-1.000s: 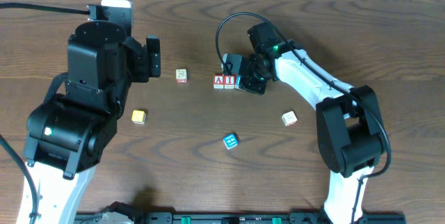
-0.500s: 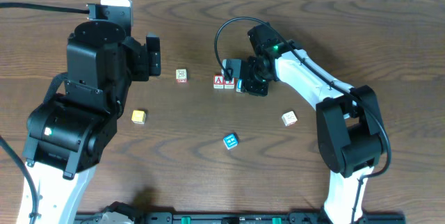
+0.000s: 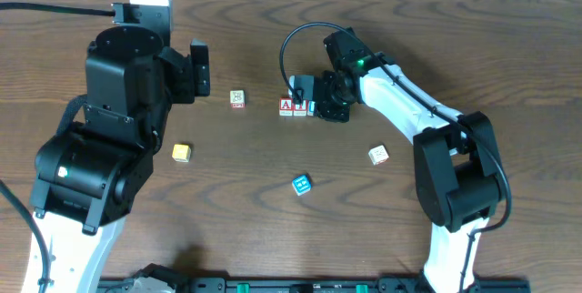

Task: Spell out Ai2
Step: 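Lower the 2 block beside the I block and align it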

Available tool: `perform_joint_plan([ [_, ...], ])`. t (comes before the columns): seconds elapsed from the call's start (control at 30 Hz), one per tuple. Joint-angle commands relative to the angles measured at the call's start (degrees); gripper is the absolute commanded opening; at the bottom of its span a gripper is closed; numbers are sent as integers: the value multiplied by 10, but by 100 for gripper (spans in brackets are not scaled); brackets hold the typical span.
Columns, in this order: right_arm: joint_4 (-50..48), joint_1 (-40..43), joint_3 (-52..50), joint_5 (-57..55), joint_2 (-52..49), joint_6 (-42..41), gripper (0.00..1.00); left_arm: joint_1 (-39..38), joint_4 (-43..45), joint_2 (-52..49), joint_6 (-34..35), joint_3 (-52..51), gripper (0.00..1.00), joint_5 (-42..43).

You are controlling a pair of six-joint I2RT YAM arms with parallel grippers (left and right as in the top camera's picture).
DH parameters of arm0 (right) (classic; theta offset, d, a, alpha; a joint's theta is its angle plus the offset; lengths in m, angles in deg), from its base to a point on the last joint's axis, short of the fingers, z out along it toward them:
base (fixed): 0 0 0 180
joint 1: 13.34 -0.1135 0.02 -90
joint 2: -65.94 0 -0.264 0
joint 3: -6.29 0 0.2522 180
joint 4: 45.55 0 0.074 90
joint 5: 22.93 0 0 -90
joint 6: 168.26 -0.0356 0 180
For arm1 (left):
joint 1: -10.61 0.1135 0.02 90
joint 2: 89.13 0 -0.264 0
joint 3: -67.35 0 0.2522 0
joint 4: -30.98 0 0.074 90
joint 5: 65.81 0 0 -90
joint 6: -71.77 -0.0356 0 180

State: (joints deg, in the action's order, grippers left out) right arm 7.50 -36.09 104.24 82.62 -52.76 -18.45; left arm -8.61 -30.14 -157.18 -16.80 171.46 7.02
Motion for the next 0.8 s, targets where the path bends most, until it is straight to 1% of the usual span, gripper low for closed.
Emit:
perform_joint_plan([
  [0.0,-8,-8,10,3,-12,16,4,2,7,-2,-9,-2,95,-14],
  [0.53,-18,-8,10,3,-30,20,6,2,9,-2,-17,-2,95,-14],
  [0.6,-18,-8,10,3,-30,20,11,2,10,-2,-17,-2,95,-14],
  [0.77,-19,-8,10,3,-30,15,33,2,10,-2,-17,-2,95,-14],
])
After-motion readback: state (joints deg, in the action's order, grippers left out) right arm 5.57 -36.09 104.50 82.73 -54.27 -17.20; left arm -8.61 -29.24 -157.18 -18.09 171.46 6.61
